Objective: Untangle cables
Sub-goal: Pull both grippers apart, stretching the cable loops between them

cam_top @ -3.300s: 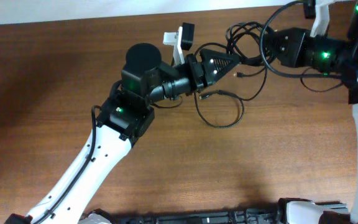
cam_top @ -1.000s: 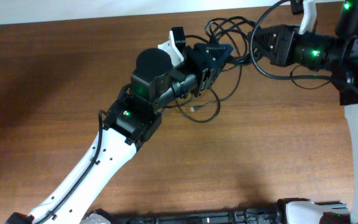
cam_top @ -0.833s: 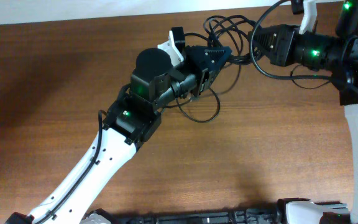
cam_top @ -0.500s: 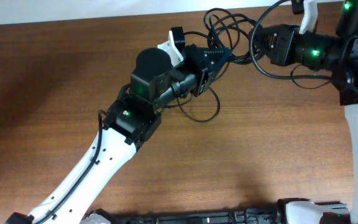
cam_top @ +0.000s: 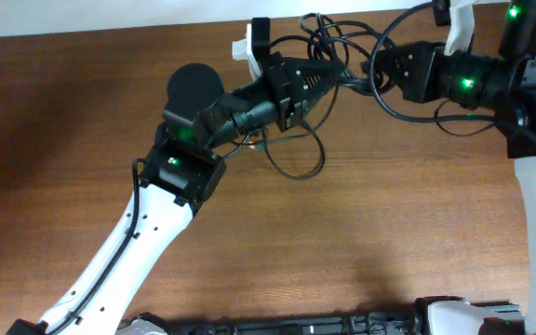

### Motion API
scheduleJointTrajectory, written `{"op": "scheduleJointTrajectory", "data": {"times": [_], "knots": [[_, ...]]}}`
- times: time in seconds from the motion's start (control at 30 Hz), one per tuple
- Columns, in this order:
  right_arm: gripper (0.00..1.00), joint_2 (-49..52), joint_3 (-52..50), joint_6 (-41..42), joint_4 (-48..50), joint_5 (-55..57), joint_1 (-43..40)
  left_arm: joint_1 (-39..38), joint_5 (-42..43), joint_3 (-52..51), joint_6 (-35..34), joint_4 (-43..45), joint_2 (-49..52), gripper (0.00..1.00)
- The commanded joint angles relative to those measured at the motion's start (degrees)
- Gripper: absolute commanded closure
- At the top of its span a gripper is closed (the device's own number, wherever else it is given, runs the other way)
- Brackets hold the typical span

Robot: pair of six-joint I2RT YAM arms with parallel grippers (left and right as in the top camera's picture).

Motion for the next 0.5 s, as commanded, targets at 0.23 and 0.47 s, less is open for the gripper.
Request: {"op": "scheduleJointTrajectory", "data": {"times": [0.23, 0.47], "knots": [[0.96, -0.2, 0.3, -2.2, -1.5, 3.0, 0.0, 6.8, 18.0, 1.0, 0.7, 2.0, -1.0, 1.0], [0.96, -0.2, 0.3, -2.2, -1.7, 3.0, 0.0, 11.8, 28.5, 1.0, 2.3, 15.4, -1.0, 1.0]]}}
